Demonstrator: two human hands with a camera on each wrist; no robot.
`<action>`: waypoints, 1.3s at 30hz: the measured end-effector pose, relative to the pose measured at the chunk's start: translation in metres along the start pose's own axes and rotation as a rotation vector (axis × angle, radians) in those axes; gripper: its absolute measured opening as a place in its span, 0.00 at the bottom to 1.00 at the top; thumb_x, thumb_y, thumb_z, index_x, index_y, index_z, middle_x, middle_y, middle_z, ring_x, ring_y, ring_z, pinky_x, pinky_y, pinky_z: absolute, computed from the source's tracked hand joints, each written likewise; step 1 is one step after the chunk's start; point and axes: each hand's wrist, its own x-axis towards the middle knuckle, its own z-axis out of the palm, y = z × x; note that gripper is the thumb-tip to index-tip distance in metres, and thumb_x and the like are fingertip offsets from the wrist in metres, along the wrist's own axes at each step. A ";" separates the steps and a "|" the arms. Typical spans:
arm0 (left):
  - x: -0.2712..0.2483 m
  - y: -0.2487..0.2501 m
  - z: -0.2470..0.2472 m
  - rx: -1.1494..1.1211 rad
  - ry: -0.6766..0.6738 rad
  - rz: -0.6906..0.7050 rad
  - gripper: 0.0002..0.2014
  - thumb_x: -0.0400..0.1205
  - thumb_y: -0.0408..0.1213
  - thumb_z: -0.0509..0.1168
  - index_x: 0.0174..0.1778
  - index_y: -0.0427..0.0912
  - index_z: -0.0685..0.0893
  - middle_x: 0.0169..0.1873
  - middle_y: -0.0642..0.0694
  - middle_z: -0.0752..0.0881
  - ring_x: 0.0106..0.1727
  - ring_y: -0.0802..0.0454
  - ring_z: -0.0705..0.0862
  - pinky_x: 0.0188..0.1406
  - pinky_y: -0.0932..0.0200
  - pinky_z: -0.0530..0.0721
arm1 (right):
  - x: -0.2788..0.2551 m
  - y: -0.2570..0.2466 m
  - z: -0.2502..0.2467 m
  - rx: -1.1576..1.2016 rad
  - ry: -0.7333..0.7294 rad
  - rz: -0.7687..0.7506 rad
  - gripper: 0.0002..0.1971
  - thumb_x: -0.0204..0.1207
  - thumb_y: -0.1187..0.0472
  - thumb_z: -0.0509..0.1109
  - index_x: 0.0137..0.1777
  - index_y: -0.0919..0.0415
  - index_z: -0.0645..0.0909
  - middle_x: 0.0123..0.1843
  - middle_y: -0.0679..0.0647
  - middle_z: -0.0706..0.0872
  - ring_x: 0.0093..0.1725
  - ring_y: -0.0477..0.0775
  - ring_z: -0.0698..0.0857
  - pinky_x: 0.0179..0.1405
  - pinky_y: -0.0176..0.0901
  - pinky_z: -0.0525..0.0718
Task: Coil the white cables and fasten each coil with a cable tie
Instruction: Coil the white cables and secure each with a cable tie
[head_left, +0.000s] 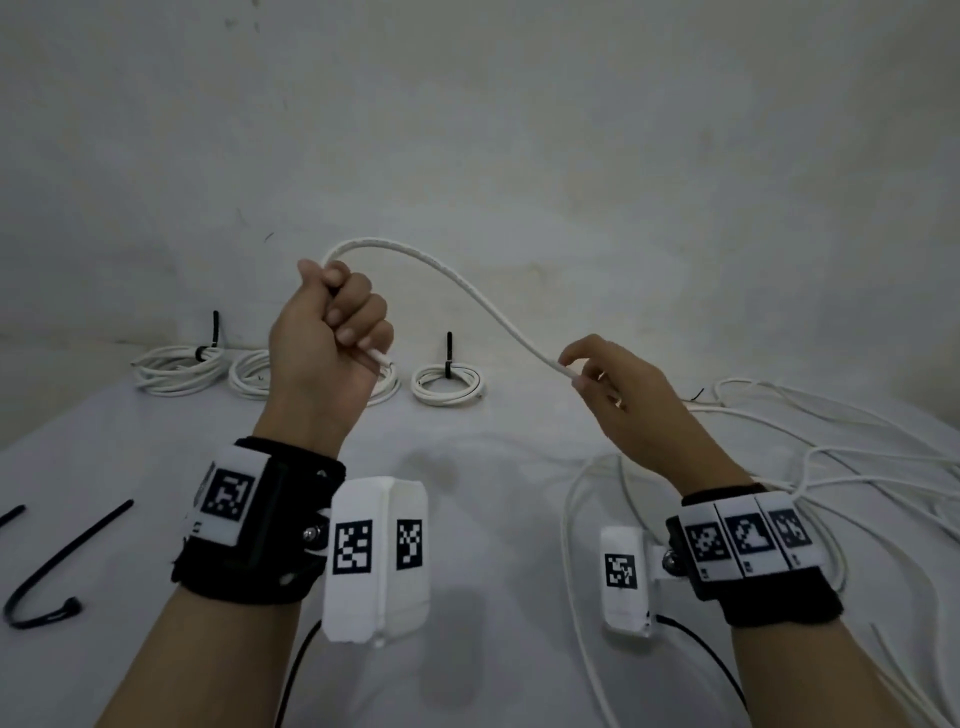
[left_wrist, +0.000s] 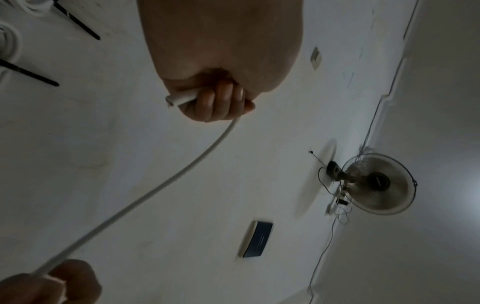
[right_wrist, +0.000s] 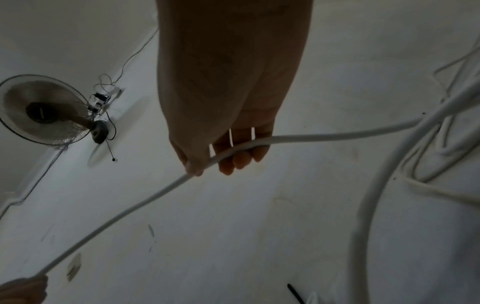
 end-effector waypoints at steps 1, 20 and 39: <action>0.001 -0.001 0.000 -0.012 -0.005 0.003 0.21 0.89 0.47 0.44 0.31 0.47 0.68 0.16 0.55 0.63 0.14 0.61 0.60 0.14 0.70 0.61 | 0.000 -0.003 0.000 -0.033 -0.029 -0.008 0.08 0.80 0.67 0.65 0.54 0.53 0.78 0.37 0.49 0.78 0.33 0.40 0.76 0.34 0.27 0.73; -0.021 -0.065 0.020 0.556 -0.173 -0.157 0.19 0.90 0.42 0.44 0.34 0.41 0.68 0.21 0.50 0.67 0.20 0.56 0.67 0.21 0.65 0.70 | 0.003 -0.084 -0.026 -0.087 -0.162 -0.248 0.05 0.75 0.61 0.74 0.47 0.52 0.90 0.33 0.42 0.74 0.32 0.38 0.75 0.36 0.25 0.69; -0.029 -0.069 0.025 0.193 -0.283 -0.380 0.29 0.87 0.52 0.43 0.21 0.45 0.72 0.12 0.54 0.63 0.11 0.63 0.58 0.11 0.69 0.55 | 0.011 -0.044 -0.022 0.271 0.190 0.082 0.10 0.83 0.57 0.63 0.49 0.52 0.87 0.38 0.45 0.88 0.29 0.39 0.76 0.31 0.30 0.69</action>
